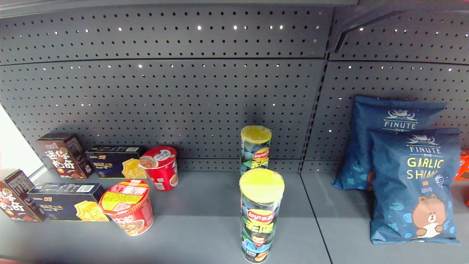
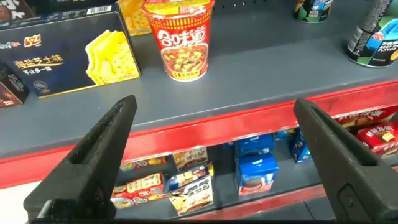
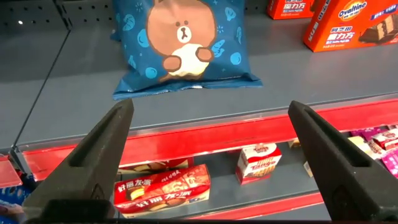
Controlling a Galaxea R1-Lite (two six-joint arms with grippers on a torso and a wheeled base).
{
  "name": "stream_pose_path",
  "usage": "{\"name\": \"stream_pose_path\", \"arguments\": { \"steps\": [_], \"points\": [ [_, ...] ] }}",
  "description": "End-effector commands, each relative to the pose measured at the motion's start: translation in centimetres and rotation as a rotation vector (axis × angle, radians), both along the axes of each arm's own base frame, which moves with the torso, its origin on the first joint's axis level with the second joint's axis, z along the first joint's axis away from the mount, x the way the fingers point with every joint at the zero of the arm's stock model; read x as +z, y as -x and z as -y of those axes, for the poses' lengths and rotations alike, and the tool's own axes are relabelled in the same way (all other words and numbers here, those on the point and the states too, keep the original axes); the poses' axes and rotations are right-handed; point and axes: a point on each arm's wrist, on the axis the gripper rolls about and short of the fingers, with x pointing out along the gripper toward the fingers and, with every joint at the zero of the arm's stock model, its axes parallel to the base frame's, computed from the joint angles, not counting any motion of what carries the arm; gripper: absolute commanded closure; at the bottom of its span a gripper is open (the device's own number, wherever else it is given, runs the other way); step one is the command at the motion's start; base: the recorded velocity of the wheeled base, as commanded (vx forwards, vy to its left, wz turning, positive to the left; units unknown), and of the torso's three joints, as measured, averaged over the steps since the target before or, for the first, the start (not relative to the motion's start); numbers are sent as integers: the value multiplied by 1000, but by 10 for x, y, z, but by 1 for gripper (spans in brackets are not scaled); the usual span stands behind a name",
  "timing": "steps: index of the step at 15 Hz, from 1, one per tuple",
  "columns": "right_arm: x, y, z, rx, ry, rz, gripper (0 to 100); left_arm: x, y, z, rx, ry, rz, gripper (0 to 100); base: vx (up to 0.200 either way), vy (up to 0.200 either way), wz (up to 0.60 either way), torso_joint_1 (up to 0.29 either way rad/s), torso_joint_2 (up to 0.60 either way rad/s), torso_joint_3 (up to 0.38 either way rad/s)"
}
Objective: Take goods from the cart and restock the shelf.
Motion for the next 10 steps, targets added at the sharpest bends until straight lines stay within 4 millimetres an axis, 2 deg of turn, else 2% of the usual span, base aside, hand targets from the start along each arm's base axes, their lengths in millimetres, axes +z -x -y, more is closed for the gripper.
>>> {"name": "stream_pose_path", "arguments": {
  "steps": [1, 10],
  "points": [
    [0, 0, 0, 0, -1, -6, 0, 0, 0, 0, -1, 0, -3, 0, 0, 0, 0, 0, 0, 0],
    [0, 0, 0, 0, -1, -6, 0, 0, 0, 0, 4, 1, -3, 0, 0, 0, 0, 0, 0, 0]
  ]
}}
